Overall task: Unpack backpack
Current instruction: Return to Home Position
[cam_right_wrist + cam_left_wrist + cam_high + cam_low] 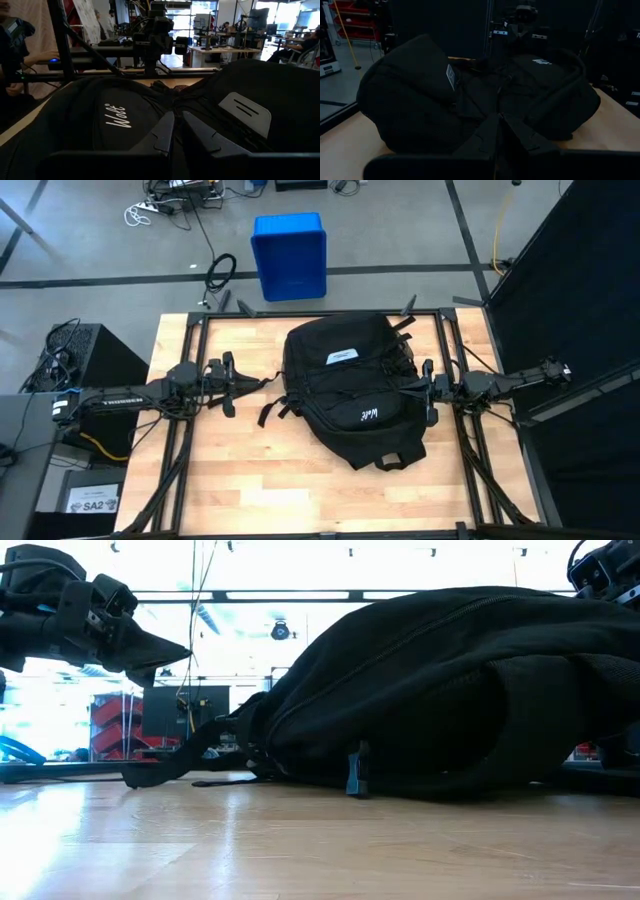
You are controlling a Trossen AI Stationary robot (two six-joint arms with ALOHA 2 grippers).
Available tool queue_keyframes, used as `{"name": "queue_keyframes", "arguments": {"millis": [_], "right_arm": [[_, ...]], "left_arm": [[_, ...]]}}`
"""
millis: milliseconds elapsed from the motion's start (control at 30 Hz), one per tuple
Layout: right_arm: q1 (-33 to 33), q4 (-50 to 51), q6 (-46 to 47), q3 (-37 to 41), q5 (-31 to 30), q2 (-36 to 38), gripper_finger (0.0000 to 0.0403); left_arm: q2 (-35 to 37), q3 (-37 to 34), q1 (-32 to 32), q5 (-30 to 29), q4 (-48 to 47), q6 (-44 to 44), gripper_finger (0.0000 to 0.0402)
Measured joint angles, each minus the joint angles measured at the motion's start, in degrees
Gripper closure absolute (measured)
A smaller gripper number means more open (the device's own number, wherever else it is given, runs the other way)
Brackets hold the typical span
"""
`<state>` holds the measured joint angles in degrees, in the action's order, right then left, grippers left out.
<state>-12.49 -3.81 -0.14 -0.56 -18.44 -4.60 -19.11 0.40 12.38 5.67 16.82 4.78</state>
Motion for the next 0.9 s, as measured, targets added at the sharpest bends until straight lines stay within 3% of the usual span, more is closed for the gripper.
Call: {"name": "queue_keyframes", "arguments": {"millis": [900], "right_arm": [[0.0, 0.02, 0.0, 0.0, -0.02, 0.0, 0.0397]], "left_arm": [[0.0, 0.0, 0.0, -0.02, 0.0, 0.0, 0.0401]]}}
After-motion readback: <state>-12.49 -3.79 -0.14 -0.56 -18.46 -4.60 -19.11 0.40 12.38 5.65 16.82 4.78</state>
